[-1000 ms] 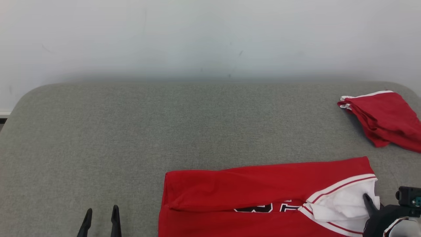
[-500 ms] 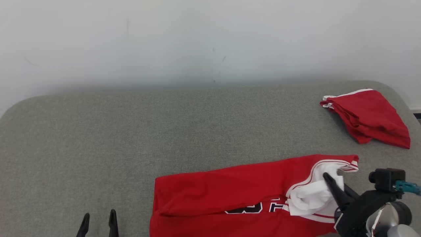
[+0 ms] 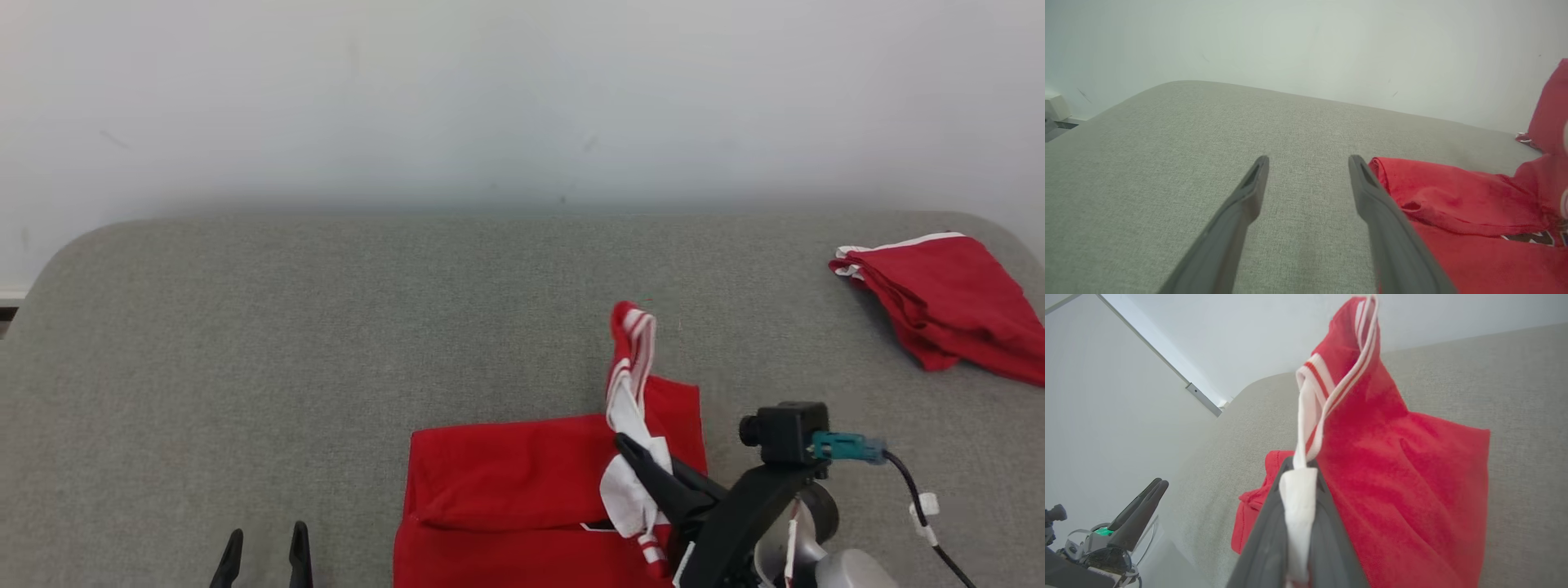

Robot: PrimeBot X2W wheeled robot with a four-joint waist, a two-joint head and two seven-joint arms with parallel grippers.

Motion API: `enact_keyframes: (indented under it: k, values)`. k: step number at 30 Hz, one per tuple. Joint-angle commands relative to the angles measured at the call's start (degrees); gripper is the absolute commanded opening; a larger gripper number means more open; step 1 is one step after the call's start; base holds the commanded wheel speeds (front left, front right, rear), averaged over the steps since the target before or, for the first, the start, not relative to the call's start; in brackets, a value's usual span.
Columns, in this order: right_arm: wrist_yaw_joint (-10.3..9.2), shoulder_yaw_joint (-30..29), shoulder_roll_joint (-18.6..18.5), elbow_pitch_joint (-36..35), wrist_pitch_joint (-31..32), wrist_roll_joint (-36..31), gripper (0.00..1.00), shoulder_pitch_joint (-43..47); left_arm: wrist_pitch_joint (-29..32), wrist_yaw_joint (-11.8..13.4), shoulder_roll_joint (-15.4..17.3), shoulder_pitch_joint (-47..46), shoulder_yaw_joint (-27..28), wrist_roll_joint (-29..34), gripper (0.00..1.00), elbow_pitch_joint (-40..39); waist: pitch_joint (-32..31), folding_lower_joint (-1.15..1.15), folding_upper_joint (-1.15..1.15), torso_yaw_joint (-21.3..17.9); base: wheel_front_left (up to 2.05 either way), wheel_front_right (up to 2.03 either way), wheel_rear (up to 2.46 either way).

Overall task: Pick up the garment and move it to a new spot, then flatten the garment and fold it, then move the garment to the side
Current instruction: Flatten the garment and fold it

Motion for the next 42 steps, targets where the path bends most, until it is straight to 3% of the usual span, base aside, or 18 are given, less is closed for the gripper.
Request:
enact_keyframes:
  k: [1, 15, 31, 33, 34, 39, 42]
  values:
    - [-0.11, 0.69, 1.20, 1.07, -0.25, 0.16, 0.00, -1.16, -0.08, 0.10, -0.08, -0.49, -0.12, -0.23, 1.00, 0.19, 0.02, 0.00, 0.00, 1.45, 0.00, 0.00, 0.00]
    - [-0.10, 7.00, 7.04, 13.48, -2.75, 0.11, 0.00, -6.41, -0.09, 0.01, -0.07, -2.17, -2.93, -1.15, 1.00, 2.19, 0.53, 0.00, 0.00, 6.73, 0.00, 0.00, 0.00]
    - [-0.10, 11.17, 8.76, 26.61, -8.80, -0.83, 0.00, -11.96, -0.08, -0.19, -0.07, -3.42, -3.92, -2.48, 1.00, 3.70, 0.84, 0.00, 0.00, 8.92, 0.00, 0.00, 0.00]
    - [-0.10, 11.99, 8.84, 27.27, -10.43, -0.41, 0.76, -12.68, -0.08, -0.21, -0.08, -3.35, -3.80, -2.37, 1.00, 3.85, 0.71, 0.00, 0.00, 8.91, 0.00, 0.00, 0.00]
    - [-0.10, 12.34, 8.89, 27.46, -11.13, 0.08, 1.00, -12.90, -0.08, -0.22, -0.07, -3.29, -3.67, -2.29, 1.00, 3.94, 0.62, 0.00, 0.00, 8.87, 0.00, 0.00, 0.00]
    - [-0.11, 12.55, 7.96, 27.12, -15.72, -0.15, 1.00, -14.66, -0.08, -0.30, -0.08, -2.92, -3.06, -1.89, 1.00, 4.12, 0.10, 0.00, 0.00, 8.50, 0.00, 0.00, 0.00]
    - [-0.11, 10.60, 4.50, 25.32, -20.71, -1.64, 1.00, -15.37, -0.08, -0.38, -0.07, -2.38, -2.44, -1.45, 1.00, 3.98, -0.26, 0.00, 0.00, 8.15, 0.00, 0.00, 0.00]
